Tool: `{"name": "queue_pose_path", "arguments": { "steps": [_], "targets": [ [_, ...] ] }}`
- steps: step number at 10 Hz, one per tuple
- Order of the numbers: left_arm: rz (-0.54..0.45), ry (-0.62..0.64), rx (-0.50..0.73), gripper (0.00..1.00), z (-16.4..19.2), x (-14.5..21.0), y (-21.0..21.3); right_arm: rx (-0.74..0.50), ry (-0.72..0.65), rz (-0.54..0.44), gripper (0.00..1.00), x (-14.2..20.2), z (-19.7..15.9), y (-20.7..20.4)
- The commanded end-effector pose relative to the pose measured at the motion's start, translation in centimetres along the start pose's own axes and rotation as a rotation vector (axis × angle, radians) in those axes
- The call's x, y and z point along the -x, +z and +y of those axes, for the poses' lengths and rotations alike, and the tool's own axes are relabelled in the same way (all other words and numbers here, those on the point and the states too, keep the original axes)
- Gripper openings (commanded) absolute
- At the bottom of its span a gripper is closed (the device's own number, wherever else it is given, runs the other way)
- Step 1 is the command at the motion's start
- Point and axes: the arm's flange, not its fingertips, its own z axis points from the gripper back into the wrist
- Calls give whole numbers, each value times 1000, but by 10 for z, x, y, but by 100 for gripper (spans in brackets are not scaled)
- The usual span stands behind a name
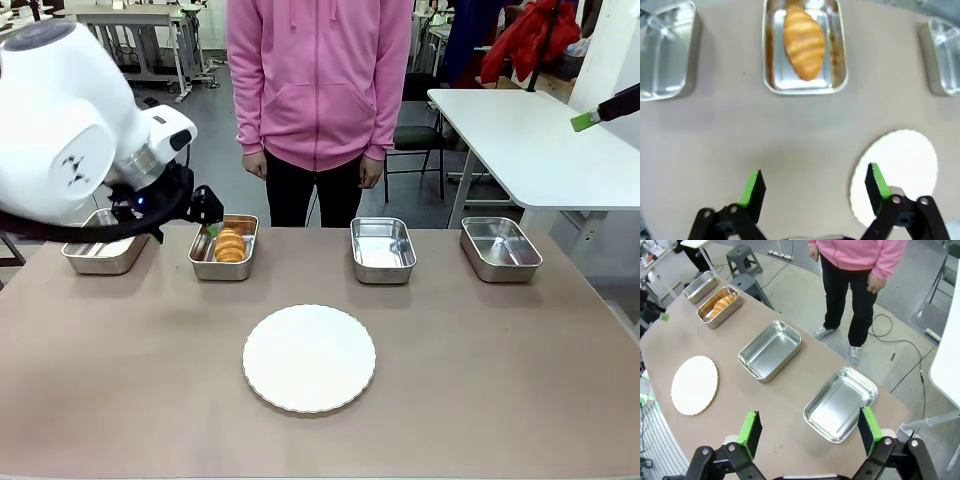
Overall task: Place the bread in the container.
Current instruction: Place the Butter Roll into the Airtight Container indicated by the human.
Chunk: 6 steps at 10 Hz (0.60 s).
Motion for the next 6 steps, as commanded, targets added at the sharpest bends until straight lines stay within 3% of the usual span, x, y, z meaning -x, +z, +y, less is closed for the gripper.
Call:
{"name": "queue_pose_path", "arguments": {
  "steps": [1, 4, 6],
  "targets": [
    [-25, -9, 32, 100, 5, 35, 7, -11, 1, -19, 100, -1, 2, -1],
    [-15, 6, 17, 100, 16, 56, -2, -11, 1, -19, 100, -1, 2, -1],
    [1, 0, 8, 100, 1, 40, 6, -11, 1, -19, 100, -1, 2, -1]
  ]
}}
